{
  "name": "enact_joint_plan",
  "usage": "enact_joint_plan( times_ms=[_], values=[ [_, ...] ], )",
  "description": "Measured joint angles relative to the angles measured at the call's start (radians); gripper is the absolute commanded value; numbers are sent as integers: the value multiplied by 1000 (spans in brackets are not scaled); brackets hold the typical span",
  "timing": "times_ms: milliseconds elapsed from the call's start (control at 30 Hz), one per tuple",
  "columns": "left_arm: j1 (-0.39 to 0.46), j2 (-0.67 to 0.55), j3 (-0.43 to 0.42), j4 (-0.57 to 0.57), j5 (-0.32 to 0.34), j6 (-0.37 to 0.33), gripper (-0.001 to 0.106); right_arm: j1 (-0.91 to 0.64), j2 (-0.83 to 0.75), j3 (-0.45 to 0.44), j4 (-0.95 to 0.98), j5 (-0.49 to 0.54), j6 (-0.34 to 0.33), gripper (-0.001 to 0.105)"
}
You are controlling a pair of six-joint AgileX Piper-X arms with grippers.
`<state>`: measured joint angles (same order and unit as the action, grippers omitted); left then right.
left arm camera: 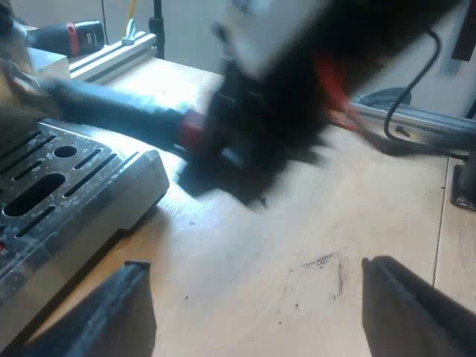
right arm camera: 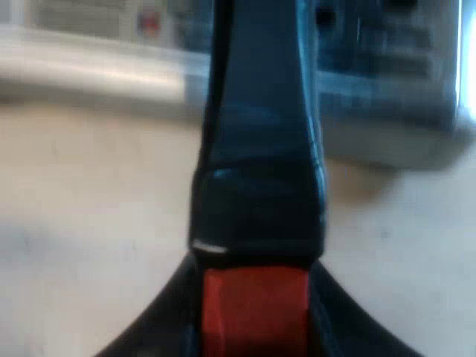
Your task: Grind coffee beans and then tamp
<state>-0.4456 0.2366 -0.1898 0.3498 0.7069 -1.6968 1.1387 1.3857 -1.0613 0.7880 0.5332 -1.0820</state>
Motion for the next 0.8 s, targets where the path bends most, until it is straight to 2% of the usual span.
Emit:
enact_joint_plan(
  times_ms=[167,233,367,533,600,667,767,800],
  values=[
    [0,0,0,0,0,0,63,66,0,2,70,-10,33,0],
    [0,0,0,0,0,0,63,86,0,2,98,10,67,0],
    [0,0,-9,3,0,0,63,122,-15,2,151,35,76,0],
    [0,0,-94,99,-32,0,63,170,-87,13,182,58,81,0],
    [0,0,-133,170,-67,9,63,192,-143,33,181,62,57,0],
    [0,0,-165,248,-74,38,63,204,-179,52,181,62,26,0],
    [0,0,-189,285,-74,52,63,211,-218,70,181,62,-3,0],
    [0,-2,-201,302,-74,54,63,214,-277,106,175,38,-66,0]
  ],
)
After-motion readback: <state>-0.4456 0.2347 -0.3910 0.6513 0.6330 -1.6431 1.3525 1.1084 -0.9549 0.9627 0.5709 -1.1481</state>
